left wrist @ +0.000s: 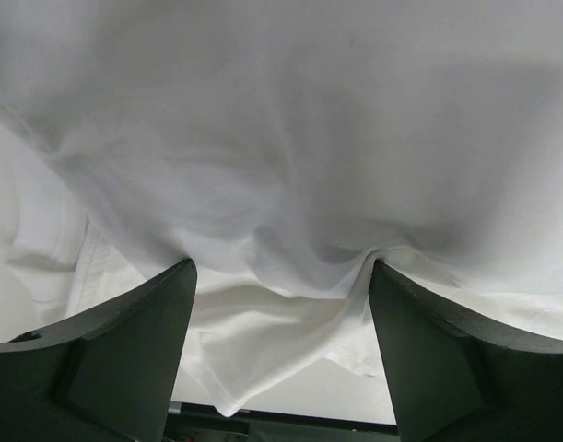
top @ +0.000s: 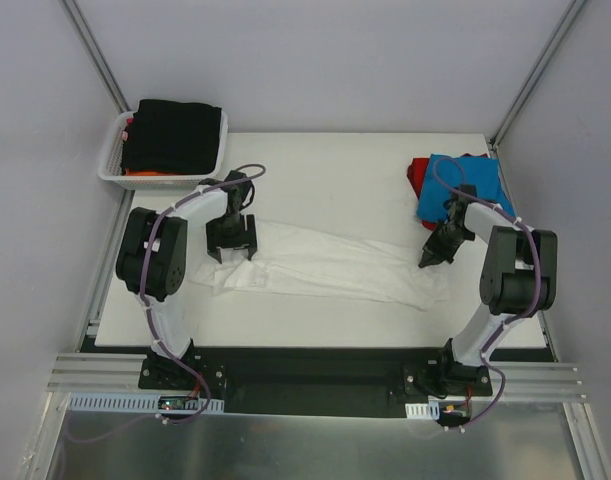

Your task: Fold and stack the t-shirts

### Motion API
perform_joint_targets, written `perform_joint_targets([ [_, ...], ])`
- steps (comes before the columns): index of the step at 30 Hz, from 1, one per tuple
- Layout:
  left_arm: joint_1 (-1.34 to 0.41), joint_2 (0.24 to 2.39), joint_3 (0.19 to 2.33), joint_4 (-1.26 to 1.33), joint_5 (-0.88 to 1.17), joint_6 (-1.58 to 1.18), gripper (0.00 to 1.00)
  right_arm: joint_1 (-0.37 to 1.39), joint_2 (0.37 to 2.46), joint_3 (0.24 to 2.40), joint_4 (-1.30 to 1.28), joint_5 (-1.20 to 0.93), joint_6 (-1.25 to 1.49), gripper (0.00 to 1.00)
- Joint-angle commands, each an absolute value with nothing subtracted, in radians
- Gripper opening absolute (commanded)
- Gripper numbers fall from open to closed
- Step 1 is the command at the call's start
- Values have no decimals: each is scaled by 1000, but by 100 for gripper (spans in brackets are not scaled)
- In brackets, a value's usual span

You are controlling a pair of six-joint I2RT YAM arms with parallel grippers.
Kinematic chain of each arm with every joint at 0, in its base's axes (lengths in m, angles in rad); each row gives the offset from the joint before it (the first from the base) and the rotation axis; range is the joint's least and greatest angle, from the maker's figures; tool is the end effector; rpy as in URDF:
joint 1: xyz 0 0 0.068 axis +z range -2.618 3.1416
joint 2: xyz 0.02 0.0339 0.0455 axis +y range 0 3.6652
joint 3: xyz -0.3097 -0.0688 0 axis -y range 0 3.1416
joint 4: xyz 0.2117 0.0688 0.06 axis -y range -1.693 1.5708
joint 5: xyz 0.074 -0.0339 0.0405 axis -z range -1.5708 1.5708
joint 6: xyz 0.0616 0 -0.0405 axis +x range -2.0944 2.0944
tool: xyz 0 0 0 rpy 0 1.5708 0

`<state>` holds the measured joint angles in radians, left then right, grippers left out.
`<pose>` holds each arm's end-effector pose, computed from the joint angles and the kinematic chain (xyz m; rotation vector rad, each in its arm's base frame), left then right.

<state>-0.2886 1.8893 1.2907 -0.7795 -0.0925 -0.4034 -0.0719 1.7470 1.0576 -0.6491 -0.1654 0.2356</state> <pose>0.3387 -0.0946 0.2051 -0.1811 2.9234 0.0315 0.3068 -0.0119 0.1989 0.4181 2.8819 0.2683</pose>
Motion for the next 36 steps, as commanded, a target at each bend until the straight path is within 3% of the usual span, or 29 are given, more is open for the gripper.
perform_joint_targets([
  [1,-291,1807,1226,-821,-121,-459,74,-103,1804,1147,-623,-71,186,1],
  [8,-307,1743,1152,-821,-132,-482,75,-118,1865,1259,-667,-64,155,1],
  [17,-311,1709,1167,-830,-144,-488,75,-118,1815,1250,-664,-94,160,1],
  [18,-313,1697,1192,-830,-156,-489,75,-117,1790,1250,-676,-95,164,8],
  [19,-314,1684,1207,-831,-163,-491,76,-115,1739,1252,-686,-109,166,32],
  [20,-319,1663,1244,-836,-170,-491,79,-110,1717,1256,-696,-115,169,41],
  [25,-321,1644,1390,-879,-199,-502,90,-97,1547,1224,-770,-153,155,70],
  [27,-321,1651,1439,-882,-196,-514,92,-97,1505,1197,-776,-155,150,73],
  [29,-321,1667,1469,-888,-167,-525,92,-95,1461,1168,-790,-163,146,72],
  [32,-327,1675,1459,-890,-100,-561,92,-94,1433,1141,-795,-163,130,57],
  [34,-345,1675,1434,-890,-74,-592,89,-94,1437,1131,-789,-175,118,27],
  [36,-363,1675,1385,-884,-61,-610,78,-92,1456,1121,-790,-192,104,1],
])
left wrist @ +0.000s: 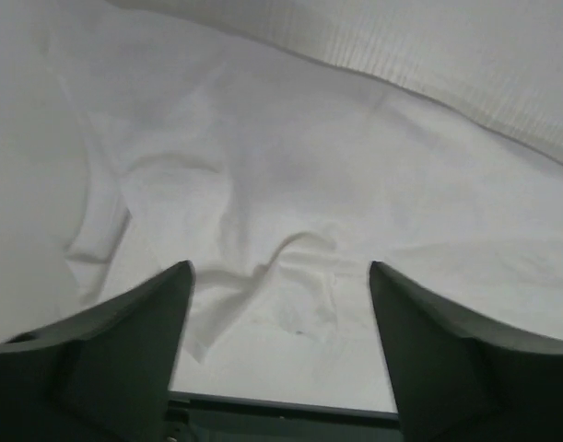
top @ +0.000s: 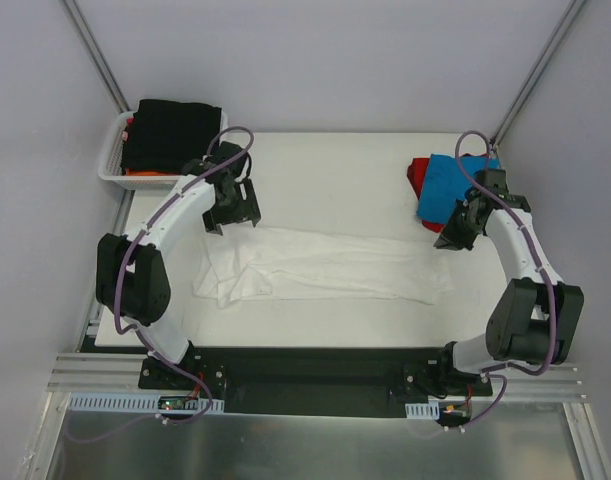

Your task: Fold and stack the t-shirts

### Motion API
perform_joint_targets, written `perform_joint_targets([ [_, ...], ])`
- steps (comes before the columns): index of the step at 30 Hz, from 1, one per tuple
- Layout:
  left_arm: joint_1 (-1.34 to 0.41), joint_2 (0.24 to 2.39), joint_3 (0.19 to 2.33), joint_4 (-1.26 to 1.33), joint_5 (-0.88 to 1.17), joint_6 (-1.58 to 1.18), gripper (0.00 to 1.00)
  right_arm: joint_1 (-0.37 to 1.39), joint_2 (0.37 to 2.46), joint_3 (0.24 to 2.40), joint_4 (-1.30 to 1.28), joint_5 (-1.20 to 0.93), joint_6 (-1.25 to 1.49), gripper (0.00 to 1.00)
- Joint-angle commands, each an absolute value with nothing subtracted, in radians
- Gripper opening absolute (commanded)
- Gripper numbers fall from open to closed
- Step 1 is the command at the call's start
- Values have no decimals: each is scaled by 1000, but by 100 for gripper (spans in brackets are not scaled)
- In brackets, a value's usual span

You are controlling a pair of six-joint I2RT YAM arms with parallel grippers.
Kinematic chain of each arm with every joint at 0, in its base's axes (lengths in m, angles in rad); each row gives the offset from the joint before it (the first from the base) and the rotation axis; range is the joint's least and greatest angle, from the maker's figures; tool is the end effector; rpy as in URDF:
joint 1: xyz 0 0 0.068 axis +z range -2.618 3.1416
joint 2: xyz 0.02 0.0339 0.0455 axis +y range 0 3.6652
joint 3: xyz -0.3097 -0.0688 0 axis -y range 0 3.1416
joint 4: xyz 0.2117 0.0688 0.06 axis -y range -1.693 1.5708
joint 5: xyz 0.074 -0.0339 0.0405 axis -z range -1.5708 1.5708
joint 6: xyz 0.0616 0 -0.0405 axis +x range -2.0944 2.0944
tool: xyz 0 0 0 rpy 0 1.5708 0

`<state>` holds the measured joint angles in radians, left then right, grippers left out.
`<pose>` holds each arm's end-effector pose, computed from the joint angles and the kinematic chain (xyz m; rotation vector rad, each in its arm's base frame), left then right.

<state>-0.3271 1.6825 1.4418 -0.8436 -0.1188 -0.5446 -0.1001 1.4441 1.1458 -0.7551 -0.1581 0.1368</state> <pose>0.3221 -0.1016 0.3096 -0.3263 2.6286 -0.1347 0.2672 -0.0171 0.2987 0.2550 2.6072 0.2201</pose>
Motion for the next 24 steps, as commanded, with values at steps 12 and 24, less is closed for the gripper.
perform_joint_targets([
  [12,-580,1790,1454,-815,-65,-606,0,146,1468,1071,-692,-272,130,1],
  [24,-609,1910,1349,-601,-78,-607,0,321,1595,1072,-581,-155,176,1],
])
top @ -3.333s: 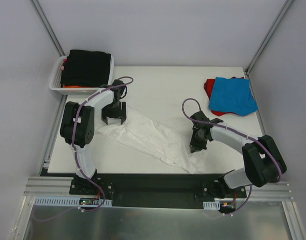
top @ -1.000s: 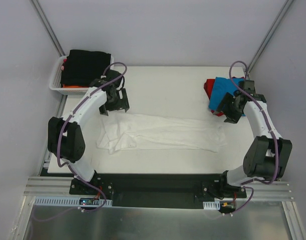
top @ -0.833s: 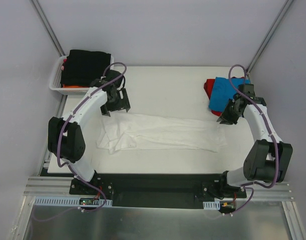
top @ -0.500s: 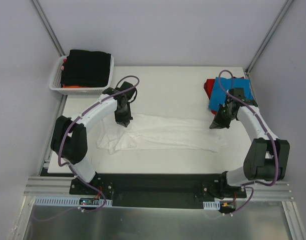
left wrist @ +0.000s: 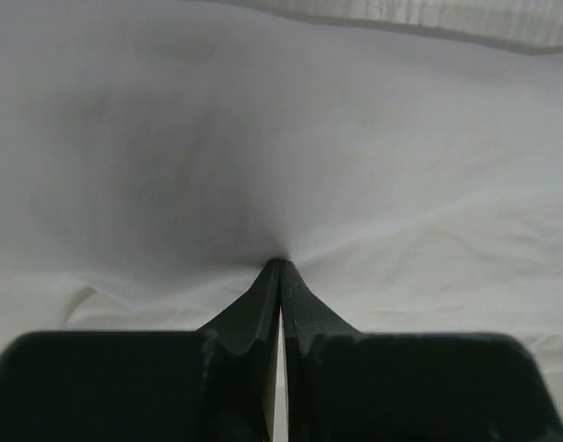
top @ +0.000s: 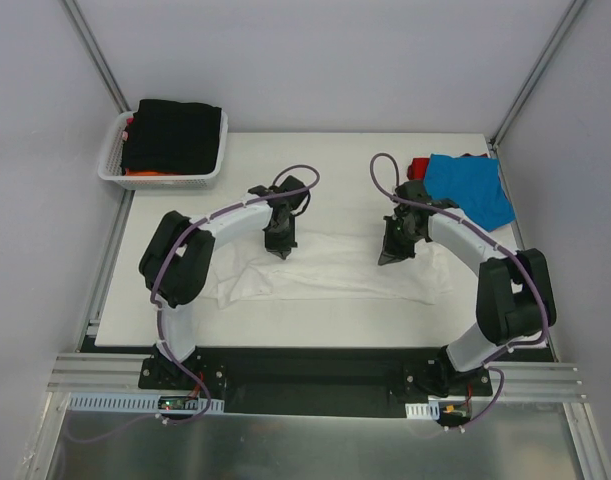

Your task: Fold and stack the t-shirts

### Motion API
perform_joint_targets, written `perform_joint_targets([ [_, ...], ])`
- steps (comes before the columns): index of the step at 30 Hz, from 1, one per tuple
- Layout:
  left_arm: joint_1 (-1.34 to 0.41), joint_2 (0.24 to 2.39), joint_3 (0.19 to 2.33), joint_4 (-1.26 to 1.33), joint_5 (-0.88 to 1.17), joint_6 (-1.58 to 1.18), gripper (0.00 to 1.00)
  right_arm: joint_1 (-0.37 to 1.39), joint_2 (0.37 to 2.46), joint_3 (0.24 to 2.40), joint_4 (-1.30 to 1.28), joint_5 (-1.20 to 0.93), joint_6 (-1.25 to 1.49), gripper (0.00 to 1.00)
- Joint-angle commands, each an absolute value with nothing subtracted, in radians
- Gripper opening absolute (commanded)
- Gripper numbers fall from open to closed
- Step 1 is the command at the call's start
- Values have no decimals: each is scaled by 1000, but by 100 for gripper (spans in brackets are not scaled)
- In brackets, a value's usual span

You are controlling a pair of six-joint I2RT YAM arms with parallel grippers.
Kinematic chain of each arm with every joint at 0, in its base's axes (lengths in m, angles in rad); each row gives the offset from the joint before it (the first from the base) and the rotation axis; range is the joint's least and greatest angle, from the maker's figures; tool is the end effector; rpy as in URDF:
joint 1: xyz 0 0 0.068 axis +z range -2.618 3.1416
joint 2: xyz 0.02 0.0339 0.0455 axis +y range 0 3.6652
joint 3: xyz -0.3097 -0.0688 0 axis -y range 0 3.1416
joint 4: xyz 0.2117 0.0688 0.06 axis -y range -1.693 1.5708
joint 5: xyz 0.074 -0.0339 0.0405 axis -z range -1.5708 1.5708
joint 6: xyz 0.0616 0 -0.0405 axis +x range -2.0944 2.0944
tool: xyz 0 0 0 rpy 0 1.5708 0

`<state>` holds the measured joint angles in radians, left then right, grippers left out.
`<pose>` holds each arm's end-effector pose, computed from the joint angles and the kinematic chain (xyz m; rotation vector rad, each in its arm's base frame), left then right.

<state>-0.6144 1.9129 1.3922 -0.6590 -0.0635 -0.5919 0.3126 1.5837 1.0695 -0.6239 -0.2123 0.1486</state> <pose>0.3201 -0.2211 0.2267 0.0138 2.7742 -0.2391 0.2759 0.1028 0.2494 -0.2882 2.7237 0.4216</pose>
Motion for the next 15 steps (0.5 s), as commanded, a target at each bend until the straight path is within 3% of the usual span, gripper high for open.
perform_joint_targets([
  [1,-609,1895,1316,-589,-78,-615,0,321,1595,1074,-581,-150,176,1],
  [9,-611,1870,1296,-575,-63,-595,0,321,1634,1094,-606,-126,134,1],
  [15,-611,1724,1341,-619,-63,-615,2,321,1658,1100,-598,-121,135,1],
])
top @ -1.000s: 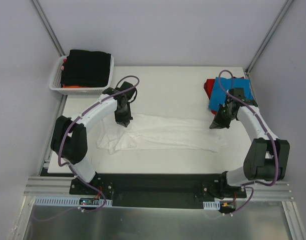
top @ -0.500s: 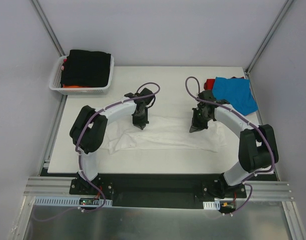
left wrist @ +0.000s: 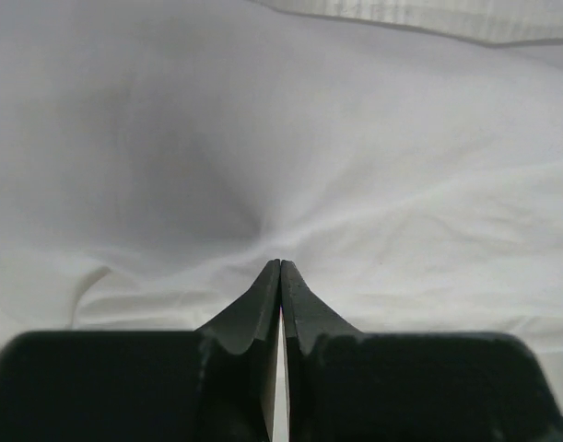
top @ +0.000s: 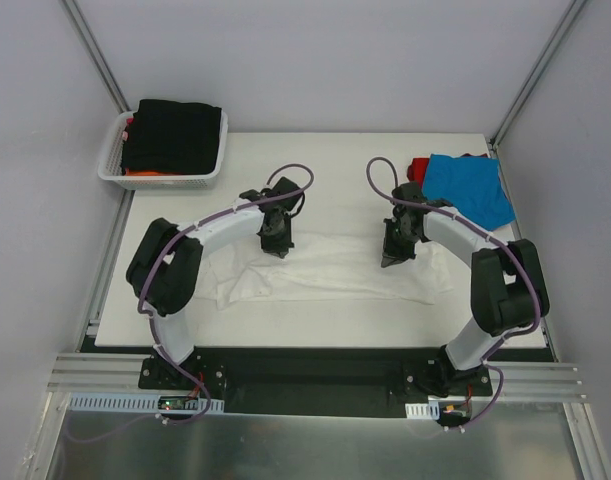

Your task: Fold and stack the t-shirts

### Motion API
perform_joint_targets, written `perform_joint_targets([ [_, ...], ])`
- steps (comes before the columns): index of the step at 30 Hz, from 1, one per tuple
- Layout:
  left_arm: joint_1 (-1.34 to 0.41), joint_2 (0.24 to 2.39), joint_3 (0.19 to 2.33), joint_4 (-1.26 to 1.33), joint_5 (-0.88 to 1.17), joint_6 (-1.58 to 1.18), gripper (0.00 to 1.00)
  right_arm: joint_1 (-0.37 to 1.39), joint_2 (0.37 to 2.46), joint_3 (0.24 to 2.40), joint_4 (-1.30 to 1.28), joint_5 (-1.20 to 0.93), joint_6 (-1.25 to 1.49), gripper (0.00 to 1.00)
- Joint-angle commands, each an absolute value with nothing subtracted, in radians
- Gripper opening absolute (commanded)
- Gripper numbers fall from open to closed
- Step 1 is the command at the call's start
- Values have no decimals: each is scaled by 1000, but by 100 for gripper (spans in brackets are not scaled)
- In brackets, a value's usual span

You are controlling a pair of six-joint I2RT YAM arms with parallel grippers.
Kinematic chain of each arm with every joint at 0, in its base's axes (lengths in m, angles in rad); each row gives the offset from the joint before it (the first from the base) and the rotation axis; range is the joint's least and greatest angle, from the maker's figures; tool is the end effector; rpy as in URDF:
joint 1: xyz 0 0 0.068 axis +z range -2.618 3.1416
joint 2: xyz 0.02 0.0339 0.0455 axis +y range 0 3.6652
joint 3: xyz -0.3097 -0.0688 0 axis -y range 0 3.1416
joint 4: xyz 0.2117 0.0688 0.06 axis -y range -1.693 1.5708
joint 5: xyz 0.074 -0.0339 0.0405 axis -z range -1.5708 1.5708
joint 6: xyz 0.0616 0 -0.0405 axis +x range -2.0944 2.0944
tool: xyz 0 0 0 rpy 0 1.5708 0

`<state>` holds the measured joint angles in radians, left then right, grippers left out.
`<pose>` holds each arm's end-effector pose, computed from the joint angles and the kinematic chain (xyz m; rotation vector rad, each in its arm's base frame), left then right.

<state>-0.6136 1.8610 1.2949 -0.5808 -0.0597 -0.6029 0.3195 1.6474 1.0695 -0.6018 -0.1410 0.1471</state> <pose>0.3089 -0.2130 0.2238 -0.0030 2.7476 -0.2705 0.2871 0.1041 0.2321 -0.2777 2.7626 0.3179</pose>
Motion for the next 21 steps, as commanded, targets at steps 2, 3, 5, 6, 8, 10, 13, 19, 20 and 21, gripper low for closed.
perform_joint_targets([
  [2,-609,1703,1359,-646,-90,-617,2,321,1667,1097,-592,-120,141,1],
  [3,-609,1701,1361,-666,-98,-615,0,322,1669,1097,-591,-121,144,1],
  [5,-607,1700,1339,-680,-117,-618,0,321,1669,1095,-591,-118,152,1],
  [6,-604,1698,1322,-684,-120,-621,0,322,1670,1097,-591,-115,152,1],
  [8,-604,1697,1270,-681,-124,-630,0,321,1675,1100,-595,-114,153,1],
  [10,-601,1706,1230,-681,-126,-637,0,321,1678,1108,-603,-112,149,1],
  [13,-600,1720,1209,-678,-132,-640,0,318,1669,1121,-618,-92,143,1],
  [19,-595,1755,1204,-670,-121,-649,0,295,1632,1140,-675,-31,147,1],
  [20,-595,1761,1204,-666,-120,-647,0,291,1632,1140,-683,-19,149,1],
  [21,-595,1778,1207,-666,-117,-644,0,282,1634,1137,-690,-6,149,1],
])
